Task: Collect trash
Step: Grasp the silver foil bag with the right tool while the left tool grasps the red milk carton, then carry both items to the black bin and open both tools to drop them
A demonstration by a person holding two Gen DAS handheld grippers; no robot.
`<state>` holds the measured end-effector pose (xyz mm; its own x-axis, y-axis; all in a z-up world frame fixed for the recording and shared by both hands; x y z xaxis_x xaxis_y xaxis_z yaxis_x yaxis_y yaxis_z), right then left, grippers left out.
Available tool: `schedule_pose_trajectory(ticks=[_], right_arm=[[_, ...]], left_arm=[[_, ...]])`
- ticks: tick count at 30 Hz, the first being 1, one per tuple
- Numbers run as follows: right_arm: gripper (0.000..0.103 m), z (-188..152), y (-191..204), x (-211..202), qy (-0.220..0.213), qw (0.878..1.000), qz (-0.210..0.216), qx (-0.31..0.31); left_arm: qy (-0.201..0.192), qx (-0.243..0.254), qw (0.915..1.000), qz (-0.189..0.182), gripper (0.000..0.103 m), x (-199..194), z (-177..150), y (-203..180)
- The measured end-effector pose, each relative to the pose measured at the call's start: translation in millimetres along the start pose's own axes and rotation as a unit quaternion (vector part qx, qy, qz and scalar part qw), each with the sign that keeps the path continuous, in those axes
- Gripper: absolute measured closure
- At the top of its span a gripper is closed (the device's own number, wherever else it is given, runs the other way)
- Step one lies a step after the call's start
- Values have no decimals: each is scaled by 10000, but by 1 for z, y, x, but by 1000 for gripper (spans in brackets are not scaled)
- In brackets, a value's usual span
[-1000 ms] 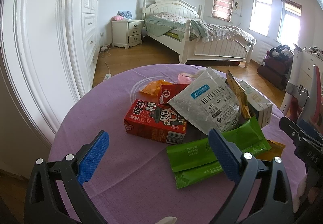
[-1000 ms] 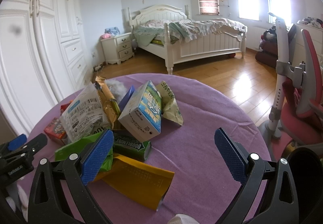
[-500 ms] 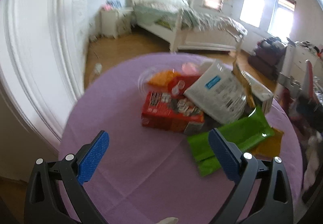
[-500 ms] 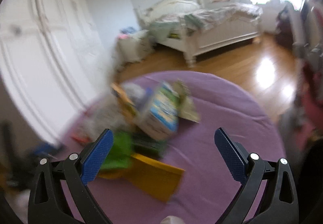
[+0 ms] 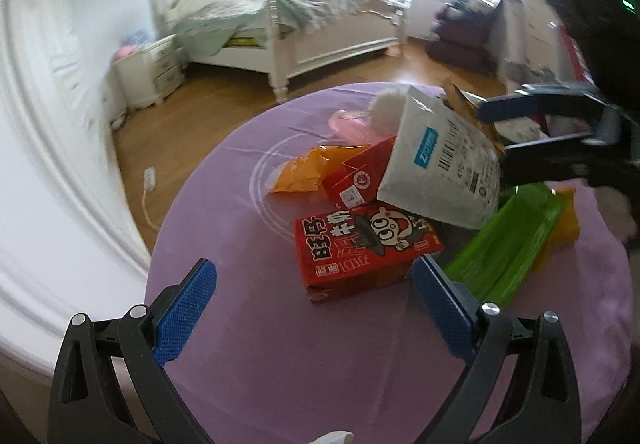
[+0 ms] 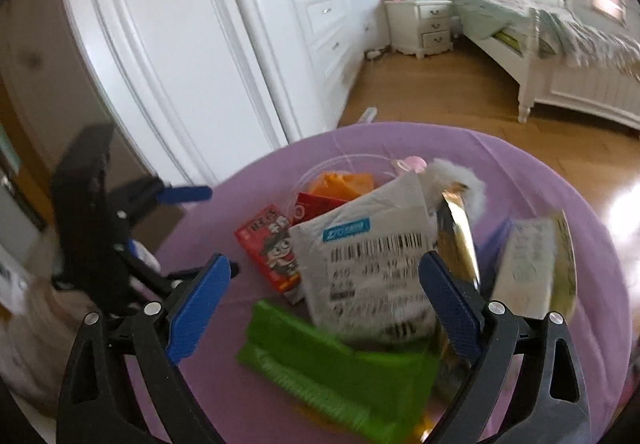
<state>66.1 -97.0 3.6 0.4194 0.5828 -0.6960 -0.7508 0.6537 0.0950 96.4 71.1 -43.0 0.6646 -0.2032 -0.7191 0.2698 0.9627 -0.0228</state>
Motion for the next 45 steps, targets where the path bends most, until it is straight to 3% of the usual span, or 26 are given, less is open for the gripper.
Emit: schedule_pose_trajectory(ticks=[5, 7, 8, 9, 12, 16, 21, 24, 29, 31, 38, 45], right_arm=[[9, -9, 12, 46, 707, 9950, -500, -502], [26, -14, 20, 58, 802, 9928, -720, -530], [53, -18, 22, 59, 799, 9928, -778, -428], [64, -21, 20, 56, 723, 9953, -634, -126], [69, -31, 13, 36, 243, 9973, -89, 688], [70, -43, 14, 14, -68, 9921, 279, 1224], [71, -53, 1, -12, -136, 9866, 438, 1566], [74, -53, -12, -20, -221, 9829, 463, 1769], [78, -69, -16, -44, -498, 9732, 527, 2181], [79, -74, -19, -51, -626, 9683, 577, 2349], [80, -102, -25, -76, -1006, 9505, 849, 2813], [80, -133, -36, -126, -1518, 9317, 1014, 3140]], left_arm=[[189, 411, 9983, -370, 5, 13, 3, 7], [217, 546, 9972, -459, 5, 16, 1, 7], [233, 621, 9965, -511, 5, 18, 1, 7], [243, 670, 9959, -551, 5, 19, 0, 7], [212, 912, 9937, -622, 5, 21, 2, 3], [211, 1213, 9884, -889, 5, 25, 7, -4], [450, 1505, 9811, -1129, 6, 32, 2, -13], [431, 1495, 9823, -1039, 9, 32, -4, -17], [335, 988, 9902, -934, 33, 16, -13, -10], [329, 690, 9925, -958, 37, 12, -14, -4], [308, -305, 9956, -831, 44, -6, -25, 4], [7, -662, 9931, -972, 45, -36, -20, -27]])
Point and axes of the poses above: each gripper's, at about its wrist camera, not at the fingertips, and x roughly the way its jaws point, y to its left, z to its top, the point moved 1 cm from there along x, roughly the way its jaws point, and after that the axes turned 9 degrees about -x, right-handed, at the moved point
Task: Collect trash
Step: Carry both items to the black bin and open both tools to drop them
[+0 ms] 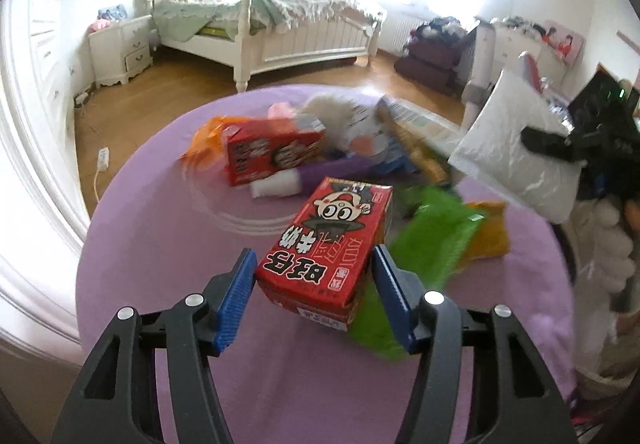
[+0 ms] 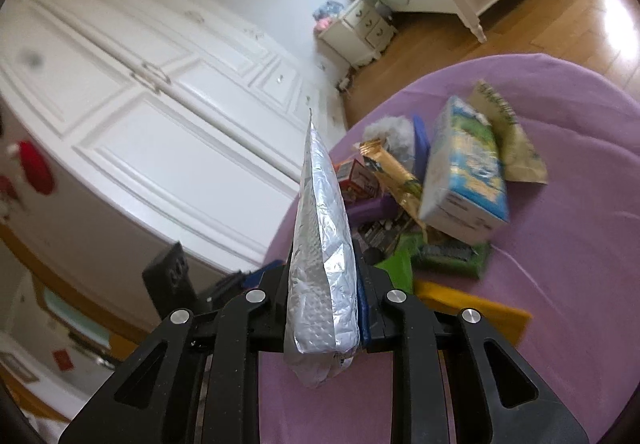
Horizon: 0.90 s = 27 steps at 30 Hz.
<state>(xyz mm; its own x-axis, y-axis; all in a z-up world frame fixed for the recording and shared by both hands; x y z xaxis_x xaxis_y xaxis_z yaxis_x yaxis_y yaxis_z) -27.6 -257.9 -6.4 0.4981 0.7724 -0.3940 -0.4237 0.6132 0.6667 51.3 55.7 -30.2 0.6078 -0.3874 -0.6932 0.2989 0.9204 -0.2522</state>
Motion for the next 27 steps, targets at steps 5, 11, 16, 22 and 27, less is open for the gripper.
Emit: schedule_pose_trajectory(ticks=[5, 11, 16, 22, 27], right_arm=[[80, -11, -23, -63, -509, 9983, -2, 291], [80, -34, -63, -149, -1118, 9912, -312, 640], [80, -65, -108, -223, -1650, 9776, -758, 1067], [80, -117, -172, -304, -2249, 9489, -1323, 1772], [80, -158, -213, -338, -2440, 9260, -1746, 2290]], left_arm=[[-138, 147, 9995, -246, 45, -7, 6, -50], [-98, 310, 9964, -788, 46, 8, 13, -118], [13, 524, 9894, -1357, 46, 29, 18, -185], [405, 785, 9744, -2070, 46, 65, 14, -274], [983, 1033, 9596, -2426, 46, 109, -8, -340]])
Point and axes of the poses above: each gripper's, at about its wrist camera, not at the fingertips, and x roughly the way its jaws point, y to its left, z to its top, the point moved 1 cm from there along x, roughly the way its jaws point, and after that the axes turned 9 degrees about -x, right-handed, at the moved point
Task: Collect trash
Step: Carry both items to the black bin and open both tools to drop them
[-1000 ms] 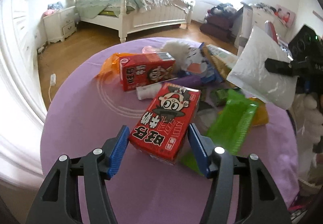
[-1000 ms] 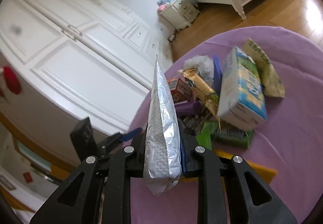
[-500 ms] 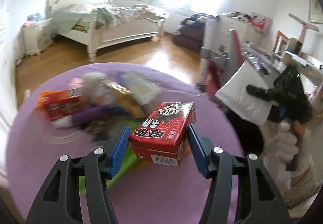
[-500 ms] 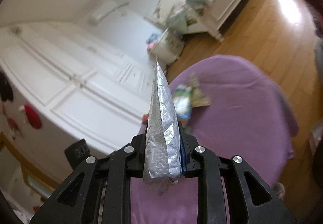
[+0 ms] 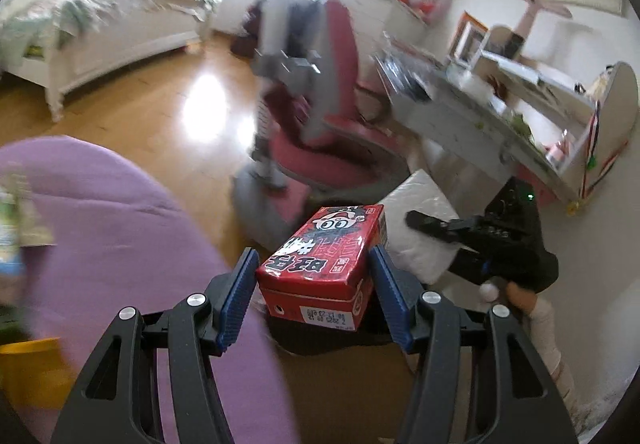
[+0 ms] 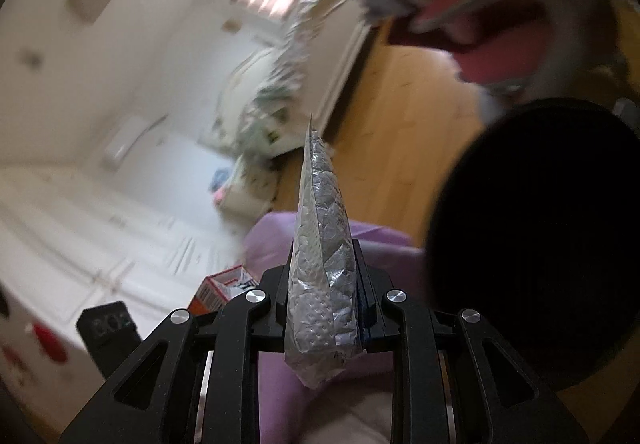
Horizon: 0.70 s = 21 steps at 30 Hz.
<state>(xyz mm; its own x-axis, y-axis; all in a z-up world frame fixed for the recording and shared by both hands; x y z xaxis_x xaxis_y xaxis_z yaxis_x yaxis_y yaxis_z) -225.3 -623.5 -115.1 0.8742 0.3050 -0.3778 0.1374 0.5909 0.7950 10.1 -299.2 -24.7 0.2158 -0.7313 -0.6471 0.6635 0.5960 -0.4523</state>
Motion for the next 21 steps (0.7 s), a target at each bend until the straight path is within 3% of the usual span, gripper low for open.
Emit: schedule_pose_trajectory(ticks=[4, 11, 16, 19, 21], right_arm=[[80, -8, -42, -4, 0, 9991, -280, 317], [80, -27, -88, 0, 56, 9960, -548, 701], [80, -34, -88, 9, 103, 9945, -677, 790], [74, -32, -89, 13, 189, 9927, -814, 872], [56, -24, -85, 15, 161, 9919, -952, 820]], left_arm=[[509, 4, 9987, -8, 46, 56, -9, -17], [863, 179, 9960, 173, 46, 106, -17, -35], [1029, 391, 9935, 296, 46, 124, -20, -46], [1181, 599, 9896, 558, 44, 135, -23, -49], [1128, 785, 9882, 674, 45, 134, -25, -53]])
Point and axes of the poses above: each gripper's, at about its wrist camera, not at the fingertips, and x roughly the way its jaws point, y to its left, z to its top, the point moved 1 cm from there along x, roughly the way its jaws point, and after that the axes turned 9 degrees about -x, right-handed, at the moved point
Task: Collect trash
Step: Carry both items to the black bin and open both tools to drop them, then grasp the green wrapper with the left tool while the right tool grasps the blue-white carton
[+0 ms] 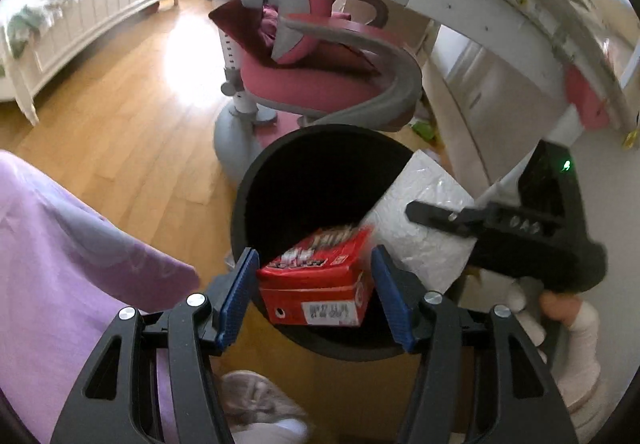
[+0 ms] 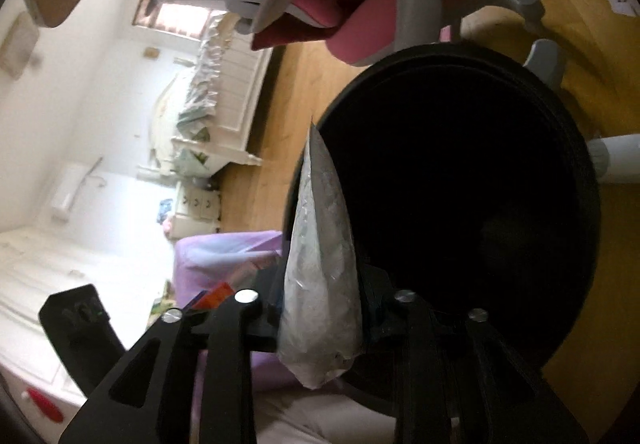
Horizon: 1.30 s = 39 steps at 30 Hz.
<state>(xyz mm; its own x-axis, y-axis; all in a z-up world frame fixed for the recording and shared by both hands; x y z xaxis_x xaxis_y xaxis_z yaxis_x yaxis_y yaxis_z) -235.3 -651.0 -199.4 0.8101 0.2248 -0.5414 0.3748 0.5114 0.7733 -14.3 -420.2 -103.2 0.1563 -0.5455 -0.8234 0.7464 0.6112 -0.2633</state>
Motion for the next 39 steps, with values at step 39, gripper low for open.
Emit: schedule_pose_trajectory(ticks=[39], right_arm=[[19, -119, 381, 182, 2330, 9154, 1486, -2928]], left_arm=[[-1195, -1421, 9679, 1695, 23, -246, -165, 260]])
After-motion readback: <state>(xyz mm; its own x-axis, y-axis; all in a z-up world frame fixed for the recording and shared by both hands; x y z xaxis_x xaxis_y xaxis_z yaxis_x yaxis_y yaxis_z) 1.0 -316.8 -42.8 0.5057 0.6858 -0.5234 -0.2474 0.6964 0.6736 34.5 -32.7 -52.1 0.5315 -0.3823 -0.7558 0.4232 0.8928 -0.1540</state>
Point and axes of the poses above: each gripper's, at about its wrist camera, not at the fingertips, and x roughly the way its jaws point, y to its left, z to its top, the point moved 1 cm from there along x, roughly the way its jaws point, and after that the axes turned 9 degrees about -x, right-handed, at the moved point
